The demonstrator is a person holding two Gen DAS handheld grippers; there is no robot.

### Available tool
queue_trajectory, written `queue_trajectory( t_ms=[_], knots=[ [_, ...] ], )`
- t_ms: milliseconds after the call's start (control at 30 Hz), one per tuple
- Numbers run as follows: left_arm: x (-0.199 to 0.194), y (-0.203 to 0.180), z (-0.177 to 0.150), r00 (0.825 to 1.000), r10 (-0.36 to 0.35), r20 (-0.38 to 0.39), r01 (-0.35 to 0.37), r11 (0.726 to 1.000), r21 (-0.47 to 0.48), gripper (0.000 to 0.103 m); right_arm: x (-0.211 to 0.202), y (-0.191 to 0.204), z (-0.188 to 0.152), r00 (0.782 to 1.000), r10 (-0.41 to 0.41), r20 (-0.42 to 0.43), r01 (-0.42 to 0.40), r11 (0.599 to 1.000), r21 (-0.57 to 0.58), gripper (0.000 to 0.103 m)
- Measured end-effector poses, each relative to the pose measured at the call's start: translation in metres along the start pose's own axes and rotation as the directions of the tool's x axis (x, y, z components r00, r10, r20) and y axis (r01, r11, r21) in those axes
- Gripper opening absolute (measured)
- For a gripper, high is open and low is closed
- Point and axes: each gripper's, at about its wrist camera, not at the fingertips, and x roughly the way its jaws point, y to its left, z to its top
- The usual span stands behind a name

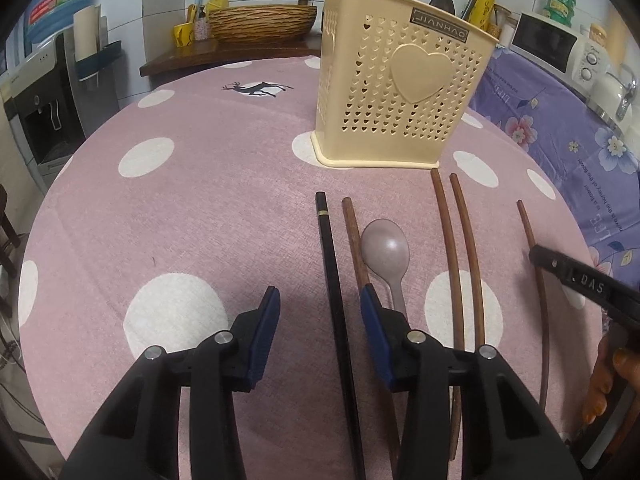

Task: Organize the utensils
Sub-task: 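Grasp the black chopstick with the left tool while the right tool grasps a brown chopstick, then lift both chopsticks and lower them upright into the cream caddy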

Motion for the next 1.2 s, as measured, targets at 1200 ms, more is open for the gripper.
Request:
queue_trajectory(
  t_ms=[1200],
  knots=[
    [0.032, -0.007, 0.047, 0.998, 0.048, -0.028, -0.047, 0.998, 0.042, 0.008, 0.025, 0.011, 0.043, 0.993, 0.12, 0.004, -0.12, 0.992, 0.026, 0.008]
  ],
)
